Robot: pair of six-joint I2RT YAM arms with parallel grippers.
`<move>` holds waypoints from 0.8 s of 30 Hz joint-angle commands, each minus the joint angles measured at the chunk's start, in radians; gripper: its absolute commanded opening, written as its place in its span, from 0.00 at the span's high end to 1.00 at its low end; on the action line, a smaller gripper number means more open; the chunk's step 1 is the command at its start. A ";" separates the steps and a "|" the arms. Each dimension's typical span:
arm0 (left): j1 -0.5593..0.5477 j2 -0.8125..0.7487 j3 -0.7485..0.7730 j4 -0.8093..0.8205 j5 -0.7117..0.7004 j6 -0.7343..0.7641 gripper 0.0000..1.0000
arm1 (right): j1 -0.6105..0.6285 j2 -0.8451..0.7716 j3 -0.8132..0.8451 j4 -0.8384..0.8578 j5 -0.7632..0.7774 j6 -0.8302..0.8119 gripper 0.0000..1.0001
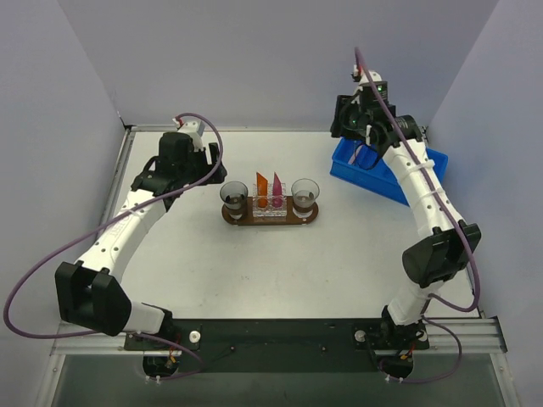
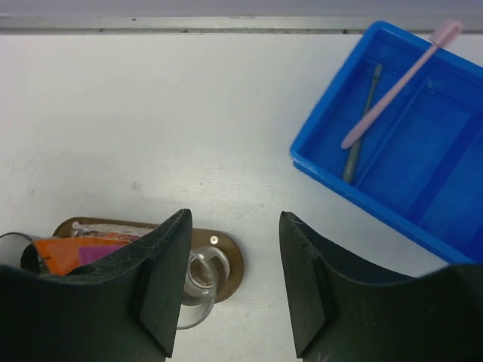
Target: Prepare toiletry sets of a toothbrush and toothpaste on the tray
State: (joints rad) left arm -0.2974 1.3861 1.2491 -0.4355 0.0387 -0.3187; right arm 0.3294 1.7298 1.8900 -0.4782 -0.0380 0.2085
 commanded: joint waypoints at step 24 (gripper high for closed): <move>0.096 0.042 0.076 0.075 -0.053 -0.033 0.18 | -0.283 0.556 0.265 0.099 0.035 0.242 0.65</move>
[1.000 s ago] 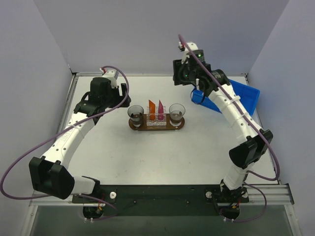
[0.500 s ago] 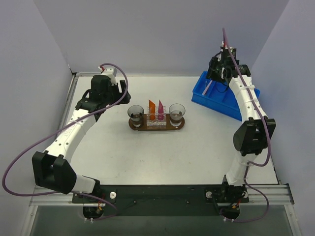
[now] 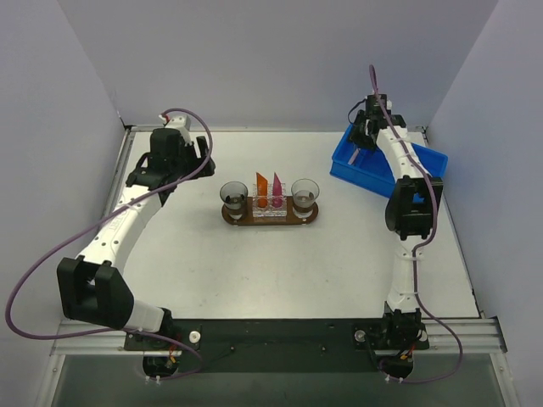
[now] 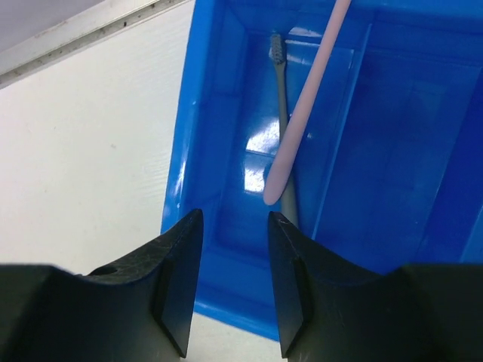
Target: Prepare toiletry sets of a toothbrush and toothpaste on the tray
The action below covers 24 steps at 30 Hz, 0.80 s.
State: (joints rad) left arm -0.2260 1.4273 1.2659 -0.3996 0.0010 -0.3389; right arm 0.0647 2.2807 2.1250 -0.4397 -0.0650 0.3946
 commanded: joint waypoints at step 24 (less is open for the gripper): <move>0.051 0.001 0.058 0.022 -0.001 -0.011 0.19 | -0.043 0.118 0.052 0.127 0.137 0.108 0.66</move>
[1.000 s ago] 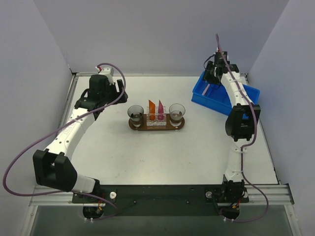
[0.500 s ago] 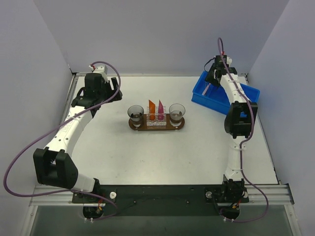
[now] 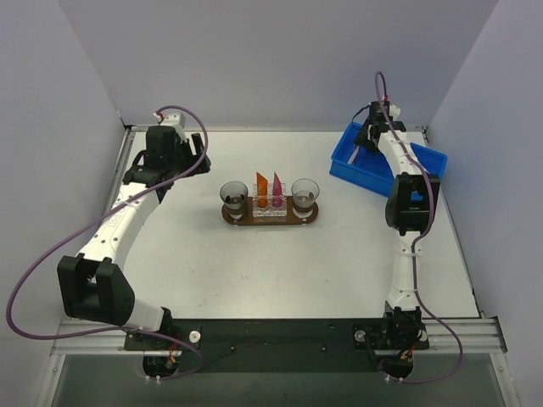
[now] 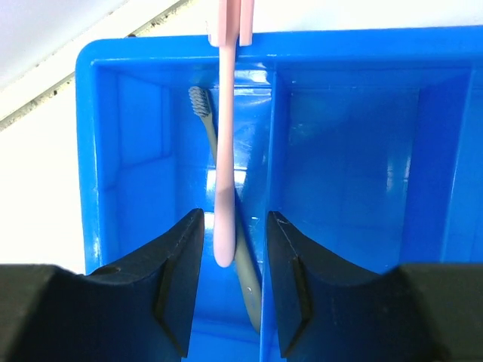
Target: Prepare toiletry sets of a toothbrush and toothpaste on the tray
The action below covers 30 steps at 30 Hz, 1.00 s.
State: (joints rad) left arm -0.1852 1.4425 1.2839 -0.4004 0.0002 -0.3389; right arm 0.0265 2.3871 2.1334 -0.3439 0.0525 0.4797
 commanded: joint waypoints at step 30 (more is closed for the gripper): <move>0.032 -0.013 0.040 0.018 0.029 -0.008 0.19 | -0.002 0.119 0.134 0.009 0.060 0.074 0.75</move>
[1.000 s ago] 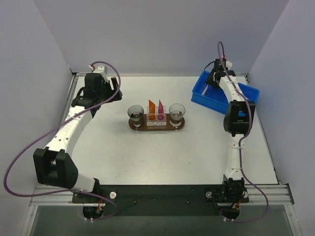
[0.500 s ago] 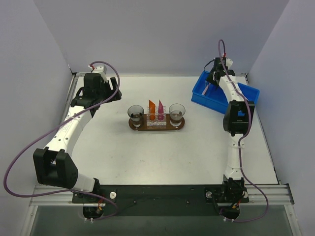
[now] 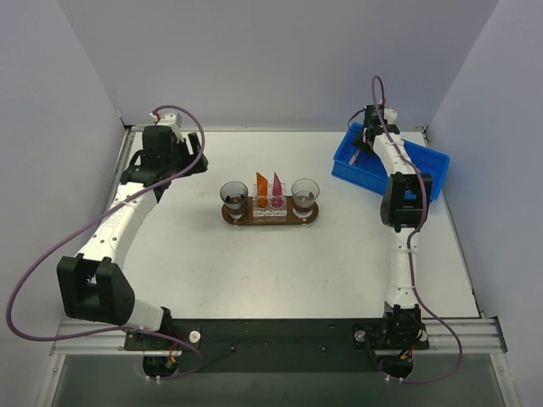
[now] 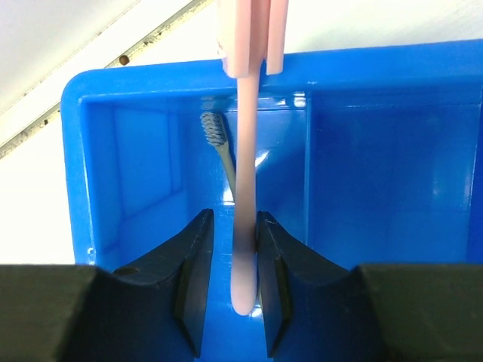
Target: Prepare toiletry sets of a toothbrush and toothpaste on the tray
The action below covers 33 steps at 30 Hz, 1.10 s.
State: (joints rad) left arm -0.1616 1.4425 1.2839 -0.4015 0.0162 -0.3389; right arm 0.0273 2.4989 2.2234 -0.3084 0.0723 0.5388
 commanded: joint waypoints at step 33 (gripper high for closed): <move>-0.027 -0.028 0.118 0.164 0.271 -0.048 0.21 | 0.051 -0.633 -0.436 0.338 -0.262 -0.092 1.00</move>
State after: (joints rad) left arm -0.1627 1.4399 1.3617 -0.3412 0.1745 -0.3431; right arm 0.0410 1.9785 1.8431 -0.0387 0.0223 0.4469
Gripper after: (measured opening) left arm 0.796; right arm 0.098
